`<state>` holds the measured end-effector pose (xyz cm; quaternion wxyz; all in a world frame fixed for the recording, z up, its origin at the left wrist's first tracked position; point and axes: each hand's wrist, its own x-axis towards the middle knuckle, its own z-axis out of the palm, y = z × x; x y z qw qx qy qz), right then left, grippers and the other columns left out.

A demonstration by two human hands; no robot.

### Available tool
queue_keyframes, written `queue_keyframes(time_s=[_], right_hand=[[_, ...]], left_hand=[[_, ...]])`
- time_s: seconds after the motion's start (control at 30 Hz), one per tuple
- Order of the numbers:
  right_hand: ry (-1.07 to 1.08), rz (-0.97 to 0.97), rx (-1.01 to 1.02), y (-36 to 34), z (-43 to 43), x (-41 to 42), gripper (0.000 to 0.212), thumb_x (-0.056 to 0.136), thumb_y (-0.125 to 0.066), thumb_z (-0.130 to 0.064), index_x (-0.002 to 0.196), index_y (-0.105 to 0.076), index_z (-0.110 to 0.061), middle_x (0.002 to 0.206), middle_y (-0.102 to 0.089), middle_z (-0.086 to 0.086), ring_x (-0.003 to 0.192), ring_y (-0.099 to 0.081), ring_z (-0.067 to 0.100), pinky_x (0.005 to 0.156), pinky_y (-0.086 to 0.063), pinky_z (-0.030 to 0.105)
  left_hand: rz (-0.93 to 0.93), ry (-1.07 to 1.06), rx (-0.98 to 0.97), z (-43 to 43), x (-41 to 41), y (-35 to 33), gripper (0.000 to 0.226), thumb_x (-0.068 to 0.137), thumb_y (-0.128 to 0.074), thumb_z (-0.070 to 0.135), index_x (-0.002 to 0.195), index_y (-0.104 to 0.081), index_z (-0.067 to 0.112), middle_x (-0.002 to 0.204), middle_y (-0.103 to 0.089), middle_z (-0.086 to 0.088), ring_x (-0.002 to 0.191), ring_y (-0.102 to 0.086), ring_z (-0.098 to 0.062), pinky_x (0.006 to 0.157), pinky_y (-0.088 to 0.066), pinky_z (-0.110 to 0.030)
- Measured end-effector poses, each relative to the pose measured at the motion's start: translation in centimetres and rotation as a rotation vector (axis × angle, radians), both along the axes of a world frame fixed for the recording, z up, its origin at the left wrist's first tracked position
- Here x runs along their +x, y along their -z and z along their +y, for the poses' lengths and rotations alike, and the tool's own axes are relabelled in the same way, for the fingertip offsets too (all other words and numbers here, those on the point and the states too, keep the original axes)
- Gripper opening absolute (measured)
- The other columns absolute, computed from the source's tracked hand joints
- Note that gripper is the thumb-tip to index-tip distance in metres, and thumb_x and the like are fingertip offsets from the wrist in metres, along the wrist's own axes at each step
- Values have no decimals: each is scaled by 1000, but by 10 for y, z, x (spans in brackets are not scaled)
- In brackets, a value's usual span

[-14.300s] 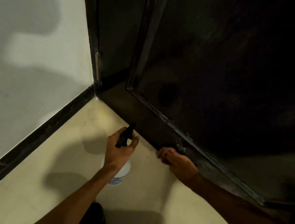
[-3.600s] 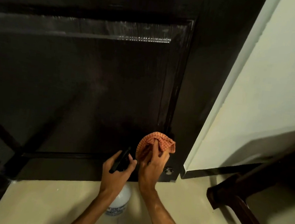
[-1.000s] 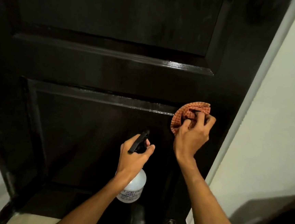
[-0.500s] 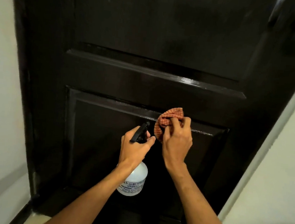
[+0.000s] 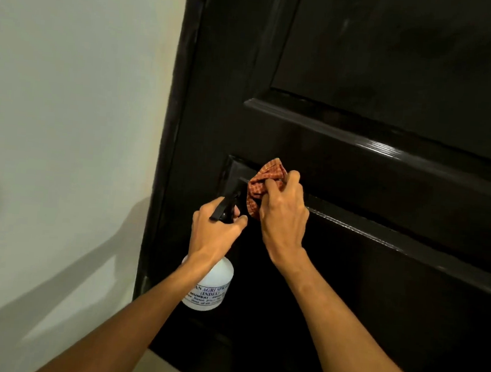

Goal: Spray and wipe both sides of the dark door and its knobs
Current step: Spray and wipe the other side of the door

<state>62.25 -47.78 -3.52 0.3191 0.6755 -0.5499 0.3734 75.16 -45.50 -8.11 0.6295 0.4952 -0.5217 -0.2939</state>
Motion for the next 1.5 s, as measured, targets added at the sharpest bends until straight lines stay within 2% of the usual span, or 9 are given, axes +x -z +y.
queue_keyframes(time_s=[0.2,0.3,0.5,0.63,0.83,1.03,1.17,1.27,1.5], right_hand=[[23,321,-37,-19,-32,48,11,91,-65,-11,102,-68,-12,118,-51,15,91,-55,29,57,-48,34],[50,450,-64,-12,-38,59,21,91,-51,-6,105,-67,-8,124,-55,20,95,-57,33,69,-54,40],[-30,669,71,56,-41,58,17,93,-61,-11,108,-66,-4,130,-49,21,100,-56,34,74,-56,42],[-59,687,171,101,-38,52,21,90,-66,-10,110,-66,-3,130,-48,21,101,-55,34,75,-57,43],[-126,744,323,174,-36,58,25,86,-68,-8,110,-66,-1,129,-46,23,103,-55,36,82,-59,47],[-152,839,468,231,-36,60,22,90,-62,-9,110,-66,-1,128,-47,23,102,-54,37,81,-57,47],[-198,961,485,262,-36,62,33,92,-49,-7,121,-64,-1,128,-47,21,105,-53,37,82,-54,45],[-248,1045,468,293,-35,62,51,94,-38,-7,143,-49,1,132,-47,19,107,-52,36,90,-52,46],[-236,1111,613,348,-41,68,54,94,-62,-15,146,-52,-4,135,-45,16,110,-51,33,95,-50,45]], left_hand=[[-14,-66,3,-13,45,14,18,82,-80,20,74,-64,23,60,-65,6,51,-62,-13,53,-58,-43],[-19,-118,22,-15,62,34,19,83,-80,19,74,-64,23,61,-65,11,53,-63,-8,56,-59,-40],[-5,-130,105,-10,68,113,25,84,-80,13,72,-61,23,61,-64,16,54,-62,-3,53,-54,-29],[-12,-81,112,-5,62,145,24,85,-79,6,76,-63,21,66,-65,7,63,-65,0,58,-51,-14],[49,-71,256,-8,67,208,17,86,-79,14,79,-66,22,75,-69,5,75,-68,-5,78,-57,-27],[41,-43,317,-1,65,261,6,86,-81,13,89,-75,14,82,-73,9,83,-66,7,73,-47,-2],[31,-49,384,7,64,295,26,81,-84,12,75,-66,30,74,-71,12,77,-68,1,69,-46,-4],[69,-76,411,17,65,313,35,81,-84,6,83,-68,36,75,-72,22,78,-69,2,70,-48,-6],[109,-130,491,31,80,345,22,82,-83,5,83,-71,24,77,-72,15,72,-69,-3,73,-53,-20]])
